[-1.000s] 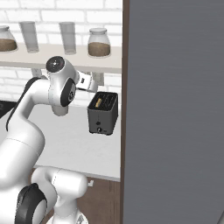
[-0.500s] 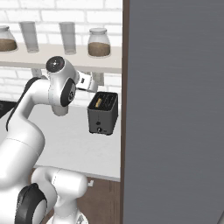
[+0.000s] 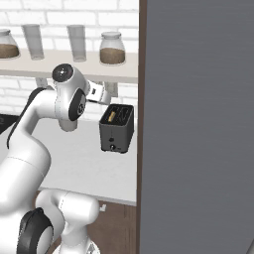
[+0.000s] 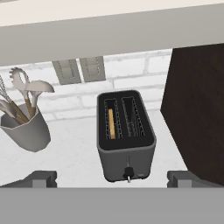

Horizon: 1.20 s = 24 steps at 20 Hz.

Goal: Start the toaster. Once the lever pops up, take the bread to the plate on the dining counter.

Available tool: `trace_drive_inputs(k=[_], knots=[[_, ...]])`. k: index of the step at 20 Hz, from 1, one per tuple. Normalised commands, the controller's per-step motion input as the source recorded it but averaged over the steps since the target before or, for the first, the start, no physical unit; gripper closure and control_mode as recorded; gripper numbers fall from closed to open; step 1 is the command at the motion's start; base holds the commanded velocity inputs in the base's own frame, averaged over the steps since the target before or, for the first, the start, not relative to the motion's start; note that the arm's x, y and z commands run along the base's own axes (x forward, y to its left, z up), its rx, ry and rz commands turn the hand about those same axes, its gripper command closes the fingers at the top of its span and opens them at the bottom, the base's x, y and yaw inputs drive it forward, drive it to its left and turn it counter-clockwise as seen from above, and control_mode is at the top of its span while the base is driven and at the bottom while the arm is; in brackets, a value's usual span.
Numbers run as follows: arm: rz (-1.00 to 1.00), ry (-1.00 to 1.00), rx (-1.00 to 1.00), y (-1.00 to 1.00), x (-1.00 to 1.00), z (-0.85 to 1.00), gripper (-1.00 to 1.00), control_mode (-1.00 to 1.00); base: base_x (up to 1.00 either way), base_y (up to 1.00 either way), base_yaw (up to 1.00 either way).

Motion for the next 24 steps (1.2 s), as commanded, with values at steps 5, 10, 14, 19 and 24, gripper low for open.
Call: trace_drive_inputs(k=[5,10,14,19,24], knots=[[0.0,0.0,0.0,0.0,0.0,0.0,-1.0,-1.0,0.0,0.0,0.0],[0.0,0.0,0.0,0.0,0.0,0.0,-1.0,-1.0,0.0,0.0,0.0],[0.0,0.0,0.0,0.0,0.0,0.0,-1.0,-1.0,0.0,0.0,0.0],[0.0,0.0,0.0,0.0,0.0,0.0,-1.0,-1.0,0.0,0.0,0.0],[0.0,0.0,0.0,0.0,0.0,0.0,-1.0,-1.0,0.0,0.0,0.0]])
